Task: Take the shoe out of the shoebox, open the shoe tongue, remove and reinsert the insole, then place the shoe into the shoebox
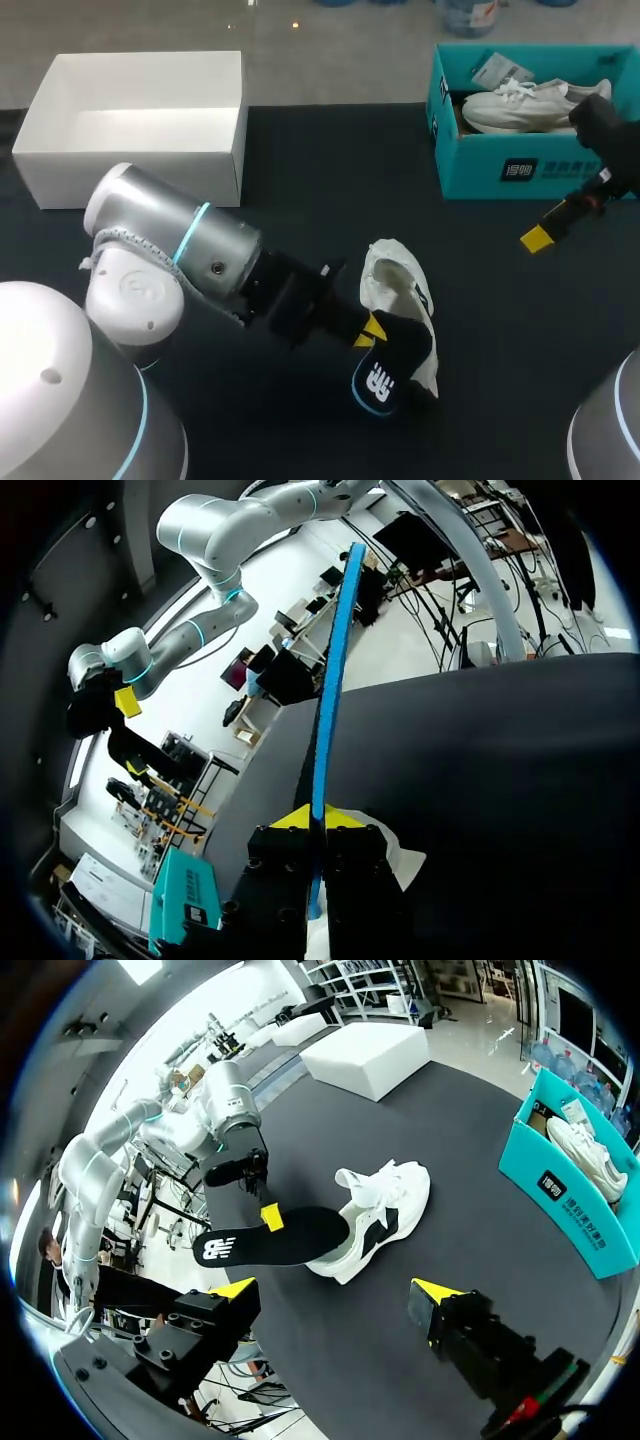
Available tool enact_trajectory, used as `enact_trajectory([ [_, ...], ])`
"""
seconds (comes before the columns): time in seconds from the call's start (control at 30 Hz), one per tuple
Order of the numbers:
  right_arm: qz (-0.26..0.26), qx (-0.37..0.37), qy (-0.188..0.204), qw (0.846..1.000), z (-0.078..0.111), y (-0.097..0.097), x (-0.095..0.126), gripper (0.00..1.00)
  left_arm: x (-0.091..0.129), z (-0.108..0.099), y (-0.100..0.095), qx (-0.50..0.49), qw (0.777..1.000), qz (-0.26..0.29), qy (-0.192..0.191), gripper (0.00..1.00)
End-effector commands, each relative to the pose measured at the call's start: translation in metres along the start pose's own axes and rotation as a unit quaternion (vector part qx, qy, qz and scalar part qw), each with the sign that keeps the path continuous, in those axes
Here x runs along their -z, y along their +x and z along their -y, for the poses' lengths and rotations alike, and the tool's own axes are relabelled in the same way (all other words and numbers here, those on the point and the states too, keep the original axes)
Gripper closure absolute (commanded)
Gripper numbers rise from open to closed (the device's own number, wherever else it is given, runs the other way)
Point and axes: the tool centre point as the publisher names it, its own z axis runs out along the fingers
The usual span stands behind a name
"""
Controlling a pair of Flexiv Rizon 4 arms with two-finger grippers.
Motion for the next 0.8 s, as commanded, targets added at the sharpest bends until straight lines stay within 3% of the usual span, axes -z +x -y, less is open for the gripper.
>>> enact_trajectory([
  [0.03, 0.0, -0.001, 0.002, 1.0, -0.002, -0.001, -0.001, 0.0, -0.006, -0.008, -0.004, 0.004, 1.0, -0.012, -0.012, 1.0],
  [0.13, 0.0, -0.001, 0.002, 1.0, -0.002, -0.001, -0.001, 0.0, -0.007, -0.009, -0.003, 0.006, 1.0, -0.014, -0.021, 1.0],
  [0.57, 0.0, -0.001, 0.002, 1.0, -0.002, -0.001, -0.001, 0.0, -0.014, 0.019, -0.006, -0.002, 1.0, -0.025, 0.007, 1.0],
  [0.8, 0.0, -0.001, 0.002, 1.0, -0.002, -0.001, -0.001, 0.0, -0.011, 0.0, -0.005, 0.005, 0.999, -0.037, -0.025, 1.0],
])
